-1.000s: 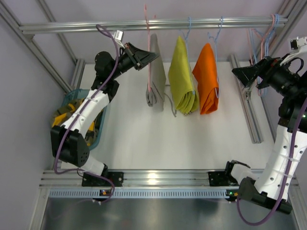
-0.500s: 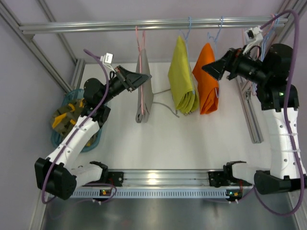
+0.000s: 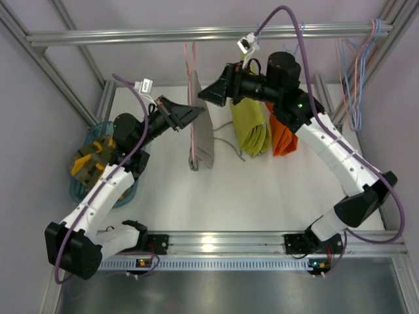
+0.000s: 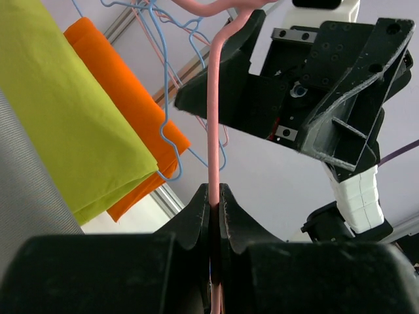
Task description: Remove the trousers from the hanger
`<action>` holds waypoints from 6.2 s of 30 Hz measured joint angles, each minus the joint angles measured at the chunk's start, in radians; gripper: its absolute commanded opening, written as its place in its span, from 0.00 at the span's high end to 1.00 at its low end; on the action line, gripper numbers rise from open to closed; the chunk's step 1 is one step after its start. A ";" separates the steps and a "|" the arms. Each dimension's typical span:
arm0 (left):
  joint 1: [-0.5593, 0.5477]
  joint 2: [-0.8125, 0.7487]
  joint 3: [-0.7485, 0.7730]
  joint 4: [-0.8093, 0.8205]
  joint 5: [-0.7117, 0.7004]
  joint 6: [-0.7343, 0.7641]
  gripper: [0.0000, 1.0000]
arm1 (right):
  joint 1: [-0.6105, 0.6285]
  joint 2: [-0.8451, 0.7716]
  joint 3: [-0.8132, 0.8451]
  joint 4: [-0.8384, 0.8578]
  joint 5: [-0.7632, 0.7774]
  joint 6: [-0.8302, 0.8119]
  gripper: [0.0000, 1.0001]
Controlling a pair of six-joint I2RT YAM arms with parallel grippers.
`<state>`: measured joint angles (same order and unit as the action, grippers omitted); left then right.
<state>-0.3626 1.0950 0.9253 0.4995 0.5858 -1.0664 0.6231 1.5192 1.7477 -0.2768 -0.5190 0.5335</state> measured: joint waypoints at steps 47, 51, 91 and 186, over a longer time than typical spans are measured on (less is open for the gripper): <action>-0.057 -0.557 0.047 -0.759 -0.076 1.031 0.15 | 0.005 0.156 0.039 0.189 -0.039 0.542 1.00; -0.057 -0.574 0.037 -0.864 0.010 1.097 0.06 | -0.006 0.152 0.040 0.179 -0.011 0.540 1.00; -0.238 -0.251 0.007 -0.862 -0.228 1.151 0.62 | -0.007 0.188 0.134 0.026 0.186 0.469 1.00; 0.113 0.089 1.134 -0.554 -1.078 1.283 1.00 | 0.082 0.084 -0.379 0.043 -0.137 -0.075 1.00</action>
<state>-0.2501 1.1835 2.0590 -0.0544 -0.4927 0.2169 0.7048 1.6035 1.3689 -0.2333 -0.6563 0.4587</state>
